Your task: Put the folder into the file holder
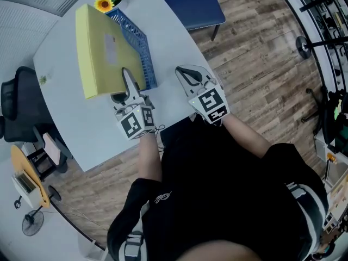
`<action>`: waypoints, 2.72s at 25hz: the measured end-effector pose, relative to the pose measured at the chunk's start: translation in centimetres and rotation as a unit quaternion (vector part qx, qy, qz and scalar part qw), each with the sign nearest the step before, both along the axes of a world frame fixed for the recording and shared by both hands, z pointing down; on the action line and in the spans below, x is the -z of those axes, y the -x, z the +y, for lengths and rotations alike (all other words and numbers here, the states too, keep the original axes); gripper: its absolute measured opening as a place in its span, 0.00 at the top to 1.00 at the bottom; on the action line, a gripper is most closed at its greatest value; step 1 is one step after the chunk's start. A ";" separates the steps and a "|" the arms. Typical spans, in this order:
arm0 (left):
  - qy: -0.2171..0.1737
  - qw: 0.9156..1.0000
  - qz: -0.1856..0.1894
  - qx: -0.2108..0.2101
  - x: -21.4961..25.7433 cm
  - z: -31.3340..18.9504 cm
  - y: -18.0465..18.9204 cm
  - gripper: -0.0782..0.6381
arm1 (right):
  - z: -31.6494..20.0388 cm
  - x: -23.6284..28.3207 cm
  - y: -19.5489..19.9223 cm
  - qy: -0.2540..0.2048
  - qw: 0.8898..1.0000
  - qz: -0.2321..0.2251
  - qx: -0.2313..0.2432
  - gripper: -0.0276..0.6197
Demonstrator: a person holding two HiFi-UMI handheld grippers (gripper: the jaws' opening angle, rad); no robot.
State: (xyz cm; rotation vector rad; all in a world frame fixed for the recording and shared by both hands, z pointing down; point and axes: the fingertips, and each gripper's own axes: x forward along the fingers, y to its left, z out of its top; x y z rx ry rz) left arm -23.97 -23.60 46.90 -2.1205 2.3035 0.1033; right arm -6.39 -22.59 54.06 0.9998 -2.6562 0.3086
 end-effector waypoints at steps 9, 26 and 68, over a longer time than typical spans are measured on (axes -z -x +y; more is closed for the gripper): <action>0.031 1.000 -0.003 -0.004 -1.4 -0.2 0.1 0.62 | 0.1 -0.1 0.7 0.004 1.000 -0.001 0.004 0.95; 0.072 0.997 -0.002 0.000 -3.2 -0.4 0.1 0.60 | 0.2 -0.4 0.4 0.009 1.000 0.002 0.005 0.95; 0.145 0.989 0.012 0.032 -6.2 4.0 -1.1 0.55 | 3.1 -1.0 -1.2 0.018 0.999 -0.004 0.040 0.95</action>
